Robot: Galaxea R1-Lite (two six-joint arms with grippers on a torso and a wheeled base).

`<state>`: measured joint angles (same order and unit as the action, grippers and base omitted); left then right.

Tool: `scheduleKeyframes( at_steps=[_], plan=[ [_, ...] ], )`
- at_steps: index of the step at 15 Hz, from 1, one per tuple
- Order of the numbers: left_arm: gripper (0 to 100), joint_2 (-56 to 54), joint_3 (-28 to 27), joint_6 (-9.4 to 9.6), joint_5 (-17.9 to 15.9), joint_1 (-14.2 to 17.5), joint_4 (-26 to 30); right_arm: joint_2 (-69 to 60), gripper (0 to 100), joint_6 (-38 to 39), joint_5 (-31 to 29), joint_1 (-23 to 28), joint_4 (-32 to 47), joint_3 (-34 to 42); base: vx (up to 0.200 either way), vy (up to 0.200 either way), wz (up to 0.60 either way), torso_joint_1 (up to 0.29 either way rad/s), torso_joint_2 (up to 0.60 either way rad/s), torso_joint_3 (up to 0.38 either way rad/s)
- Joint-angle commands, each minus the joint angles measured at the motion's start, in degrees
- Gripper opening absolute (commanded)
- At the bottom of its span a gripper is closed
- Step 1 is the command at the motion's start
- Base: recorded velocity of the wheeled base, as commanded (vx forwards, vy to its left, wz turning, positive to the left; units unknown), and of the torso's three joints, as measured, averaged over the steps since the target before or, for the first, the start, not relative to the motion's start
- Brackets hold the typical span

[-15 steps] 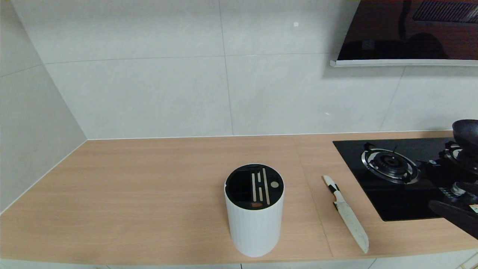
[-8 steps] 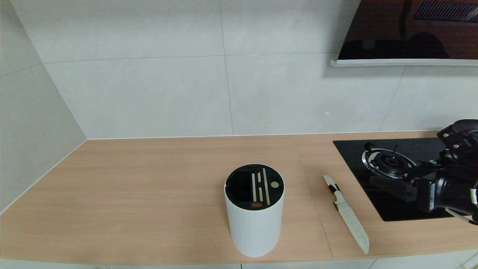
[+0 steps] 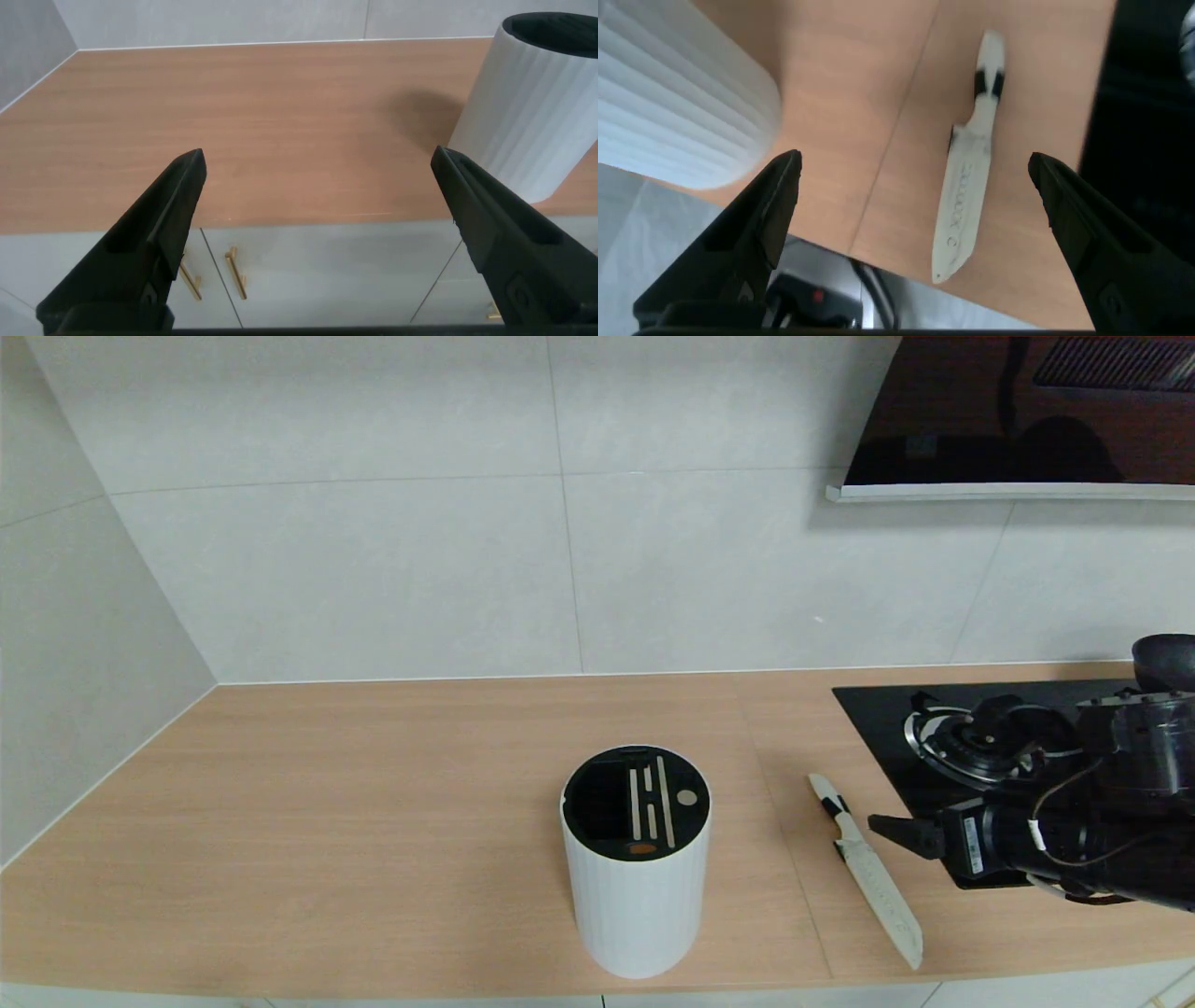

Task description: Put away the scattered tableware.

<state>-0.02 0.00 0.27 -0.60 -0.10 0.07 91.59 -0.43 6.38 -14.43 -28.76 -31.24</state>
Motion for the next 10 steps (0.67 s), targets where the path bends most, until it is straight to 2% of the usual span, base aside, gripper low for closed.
scheduleKeyframes(
  at_steps=[1,4,10],
  plan=[
    [100,0.02,0.00,0.00,-0.02,0.01,0.01,6.06,100,0.08,-1.63,-0.42,-2.00,0.13,0.000,0.000,0.00,0.000,0.00,0.000],
    [100,0.02,0.00,0.00,-0.02,0.01,0.01,13.00,100,0.16,-5.85,-0.42,-9.74,1.01,0.000,0.000,0.00,0.000,0.00,0.000],
    [100,0.02,0.00,0.08,-0.02,0.01,-0.07,26.71,100,0.78,-7.34,1.87,-23.19,1.36,0.000,0.000,0.00,0.000,0.00,0.000]
  ],
)
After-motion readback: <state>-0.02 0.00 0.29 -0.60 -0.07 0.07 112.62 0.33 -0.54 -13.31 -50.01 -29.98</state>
